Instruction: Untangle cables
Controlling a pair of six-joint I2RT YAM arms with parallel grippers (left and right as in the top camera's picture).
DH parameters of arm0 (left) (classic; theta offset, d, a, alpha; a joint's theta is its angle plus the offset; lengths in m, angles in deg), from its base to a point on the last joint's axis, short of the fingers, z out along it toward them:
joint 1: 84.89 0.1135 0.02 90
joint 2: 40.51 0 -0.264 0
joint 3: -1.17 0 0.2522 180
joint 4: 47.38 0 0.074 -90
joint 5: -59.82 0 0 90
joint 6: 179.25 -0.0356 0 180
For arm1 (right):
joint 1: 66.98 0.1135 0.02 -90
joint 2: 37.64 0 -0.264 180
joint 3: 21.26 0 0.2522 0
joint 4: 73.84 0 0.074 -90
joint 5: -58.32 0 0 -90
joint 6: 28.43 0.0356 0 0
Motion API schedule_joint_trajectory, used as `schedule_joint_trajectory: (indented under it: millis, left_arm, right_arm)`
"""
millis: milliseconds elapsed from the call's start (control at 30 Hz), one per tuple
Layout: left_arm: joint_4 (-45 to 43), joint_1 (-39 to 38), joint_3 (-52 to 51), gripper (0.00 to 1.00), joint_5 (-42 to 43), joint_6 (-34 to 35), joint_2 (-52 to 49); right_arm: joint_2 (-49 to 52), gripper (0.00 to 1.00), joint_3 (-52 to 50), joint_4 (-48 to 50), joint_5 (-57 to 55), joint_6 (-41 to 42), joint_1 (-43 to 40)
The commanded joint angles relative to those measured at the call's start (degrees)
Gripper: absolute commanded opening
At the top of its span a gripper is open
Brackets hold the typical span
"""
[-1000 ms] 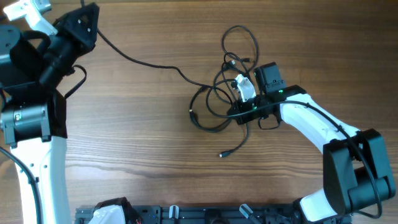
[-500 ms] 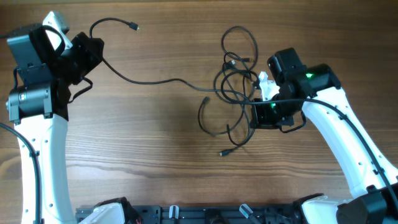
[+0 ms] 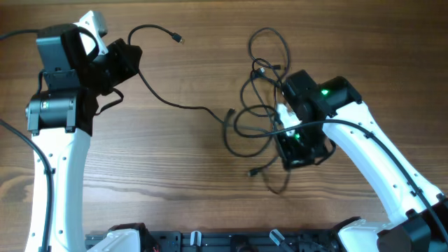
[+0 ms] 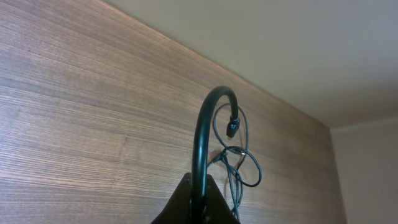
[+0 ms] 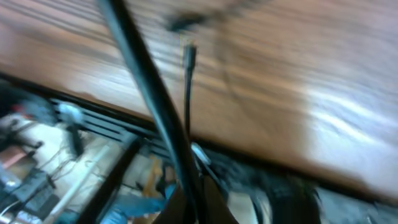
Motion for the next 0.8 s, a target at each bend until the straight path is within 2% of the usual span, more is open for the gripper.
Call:
schedule_joint_trajectory:
  millis: [0, 167, 267, 333, 400, 500, 633, 767]
  left_arm:
    - [-0.11, -0.31, 0.46, 0.04, -0.09, -1.31, -0.22]
    - [1.97, -1.70, 0.39, 0.04, -0.07, -1.31, -0.22]
    - [2.97, -4.46, 0.37, 0.04, 1.03, -1.25, -0.22]
    - [3.19, -6.54, 0.37, 0.04, 3.02, -0.87, -0.22]
    - [3.32, -8.76, 0.37, 0.04, 3.34, 3.28, -0.22]
    - [3.41, -10.62, 0.37, 0.04, 3.39, 11.80, -0.22]
    - [3.87, -12.50, 0.37, 0.04, 3.58, 20.46, -0.24]
    - [3.82, -13.16, 0.37, 0.04, 3.58, 21.92, -0.22]
  right_arm:
    - [0.63, 0.04, 0.57, 1.92, -5.07, 3.13, 0.09]
    - [0.61, 0.04, 0.70, 24.83, 12.74, 0.11, 0.09]
    - [0.61, 0.04, 1.11, 42.21, 23.50, 0.46, 0.11]
    - [0.61, 0.04, 1.09, 49.90, 24.15, 2.49, 0.48]
    - [0.63, 0.04, 1.09, 56.24, 23.17, 2.73, 1.53]
    - [0.63, 0.05, 1.09, 61.79, 19.96, 2.78, 3.15]
    - [0.63, 0.05, 1.09, 64.24, 19.78, 3.34, 5.05]
    - [0.63, 0.06, 1.09, 66.18, 24.13, 3.34, 5.86]
